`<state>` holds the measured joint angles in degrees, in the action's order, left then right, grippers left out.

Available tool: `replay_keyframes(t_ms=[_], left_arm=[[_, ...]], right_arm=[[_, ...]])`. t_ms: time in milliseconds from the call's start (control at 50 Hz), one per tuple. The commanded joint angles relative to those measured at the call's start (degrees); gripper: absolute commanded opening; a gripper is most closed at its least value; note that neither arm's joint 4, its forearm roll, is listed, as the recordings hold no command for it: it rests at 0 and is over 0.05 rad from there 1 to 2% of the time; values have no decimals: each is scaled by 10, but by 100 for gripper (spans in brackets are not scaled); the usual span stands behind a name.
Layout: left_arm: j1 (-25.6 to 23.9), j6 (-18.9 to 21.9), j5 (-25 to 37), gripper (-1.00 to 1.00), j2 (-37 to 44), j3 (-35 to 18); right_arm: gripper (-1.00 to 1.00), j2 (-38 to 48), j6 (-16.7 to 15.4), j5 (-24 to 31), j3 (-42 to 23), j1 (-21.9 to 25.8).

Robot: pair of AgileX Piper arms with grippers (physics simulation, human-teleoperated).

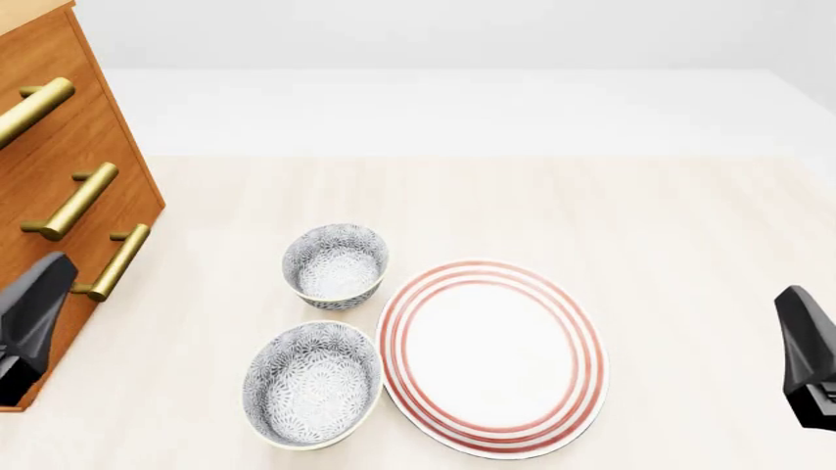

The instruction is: Stack the bowl in the middle on the bowl at the back.

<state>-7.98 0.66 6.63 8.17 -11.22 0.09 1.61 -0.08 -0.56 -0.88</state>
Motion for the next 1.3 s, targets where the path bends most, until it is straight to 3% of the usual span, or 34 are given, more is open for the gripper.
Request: replay_keyframes(t_ms=[20,40,80,160,180,240,260,320,340,420,440,480,520,580,640,680,740,840,940,1300], left_arm=[[-64,3,90,100,53,-112],[-70,-9,103,100,65,-123],[-78,6,112,100,65,-130],[-90,-22,158,100,103,-155],[-99,-11,164,100,114,-156],[-109,-37,189,100,137,-175],[-121,-66,202,100,143,-187],[-128,-71,221,100,152,-204],[-128,-105,234,100,154,-215],[-149,-133,270,100,172,-239],[-155,-159,280,100,174,-243],[-160,-163,293,100,182,-250],[-167,-195,305,100,185,-254],[-170,-176,318,100,196,-260],[-176,-192,330,100,196,-265],[-184,-231,335,100,190,-262],[-207,-257,340,100,187,-255],[-224,-256,339,100,193,-233],[-235,-281,333,100,194,-210],[-221,-267,246,100,235,-131]], right_arm=[[100,0,5,-2,-1,-2],[100,0,6,-1,-1,-2],[100,0,7,-2,-1,-2],[100,-1,8,-3,-1,-1],[100,-1,8,-3,-1,-1],[100,-1,7,-3,0,1],[100,-1,6,-4,0,1],[100,-1,6,-4,0,1],[100,-1,6,-4,-1,2],[100,-1,4,-4,-1,3],[100,-1,3,-5,-1,3],[100,-1,3,-5,-1,3],[100,-1,4,-5,-1,3],[100,-1,4,-5,-2,3],[100,-1,5,-5,-2,3],[100,-1,6,-5,-3,2],[100,-1,6,-6,-3,2],[100,-1,7,-8,-3,1],[100,-1,7,-11,-5,-1],[100,-1,10,-14,-5,-2]])
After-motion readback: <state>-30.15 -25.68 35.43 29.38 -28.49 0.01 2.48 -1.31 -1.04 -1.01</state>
